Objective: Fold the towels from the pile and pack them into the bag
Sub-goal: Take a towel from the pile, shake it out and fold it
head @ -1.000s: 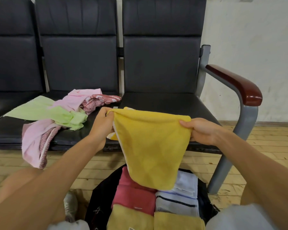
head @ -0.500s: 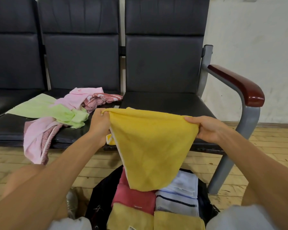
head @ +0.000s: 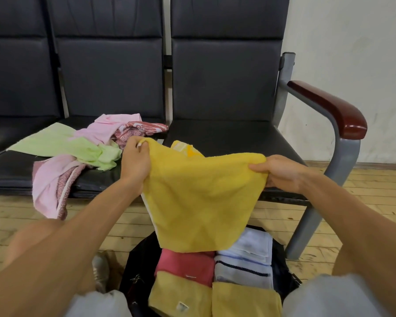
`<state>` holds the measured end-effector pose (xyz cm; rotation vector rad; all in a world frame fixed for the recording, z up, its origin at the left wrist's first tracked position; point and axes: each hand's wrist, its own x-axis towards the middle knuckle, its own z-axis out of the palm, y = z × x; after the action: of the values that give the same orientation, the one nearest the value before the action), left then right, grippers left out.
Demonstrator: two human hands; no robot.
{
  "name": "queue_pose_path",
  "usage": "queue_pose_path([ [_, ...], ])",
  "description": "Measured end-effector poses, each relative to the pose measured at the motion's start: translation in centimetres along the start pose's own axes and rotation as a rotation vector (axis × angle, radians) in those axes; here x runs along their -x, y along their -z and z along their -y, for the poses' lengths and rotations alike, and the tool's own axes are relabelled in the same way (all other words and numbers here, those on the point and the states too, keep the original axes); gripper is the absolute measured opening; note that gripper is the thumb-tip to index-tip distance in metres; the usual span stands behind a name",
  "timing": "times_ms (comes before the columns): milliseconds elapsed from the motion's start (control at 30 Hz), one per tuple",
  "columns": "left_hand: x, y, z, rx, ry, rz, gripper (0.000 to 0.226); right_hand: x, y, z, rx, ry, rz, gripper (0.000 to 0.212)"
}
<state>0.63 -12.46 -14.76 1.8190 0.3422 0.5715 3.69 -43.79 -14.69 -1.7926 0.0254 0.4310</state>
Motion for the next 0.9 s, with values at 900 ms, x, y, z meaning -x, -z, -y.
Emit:
queue_pose_path([
  [900, -0.7, 5.1, 0.9, -0.481, -0.281, 0.498, 0.015, 1.5, 1.6, -0.5, 0.648, 0.152, -0.230, 0.017],
])
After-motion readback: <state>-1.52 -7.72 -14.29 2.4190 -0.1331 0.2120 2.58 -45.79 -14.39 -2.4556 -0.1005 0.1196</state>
